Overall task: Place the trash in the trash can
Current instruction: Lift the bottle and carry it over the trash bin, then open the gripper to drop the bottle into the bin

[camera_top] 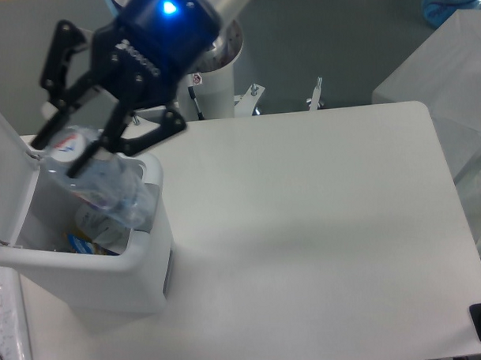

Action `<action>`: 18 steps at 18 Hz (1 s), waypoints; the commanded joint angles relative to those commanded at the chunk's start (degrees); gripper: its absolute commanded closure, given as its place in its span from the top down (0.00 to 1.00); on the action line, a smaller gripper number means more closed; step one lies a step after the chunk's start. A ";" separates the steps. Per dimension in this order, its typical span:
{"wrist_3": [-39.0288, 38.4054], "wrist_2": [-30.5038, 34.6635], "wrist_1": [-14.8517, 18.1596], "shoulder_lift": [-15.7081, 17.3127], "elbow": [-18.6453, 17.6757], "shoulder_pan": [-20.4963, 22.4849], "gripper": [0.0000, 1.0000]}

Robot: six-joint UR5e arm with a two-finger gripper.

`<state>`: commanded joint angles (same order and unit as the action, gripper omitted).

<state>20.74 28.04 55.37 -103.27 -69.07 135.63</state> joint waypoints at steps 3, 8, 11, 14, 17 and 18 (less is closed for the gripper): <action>0.09 0.09 -3.77 1.32 -3.52 -0.63 0.14; 2.89 0.53 -5.01 2.46 -9.32 -2.12 0.14; 4.13 0.62 -5.28 2.55 -11.87 -2.12 0.15; 6.76 0.79 -5.28 2.64 -14.33 -2.12 0.19; 8.61 2.63 -5.28 2.11 -15.30 -2.21 0.35; 9.49 2.90 -5.28 1.94 -15.82 -2.21 0.48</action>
<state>30.23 30.93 50.10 -101.34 -84.90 133.42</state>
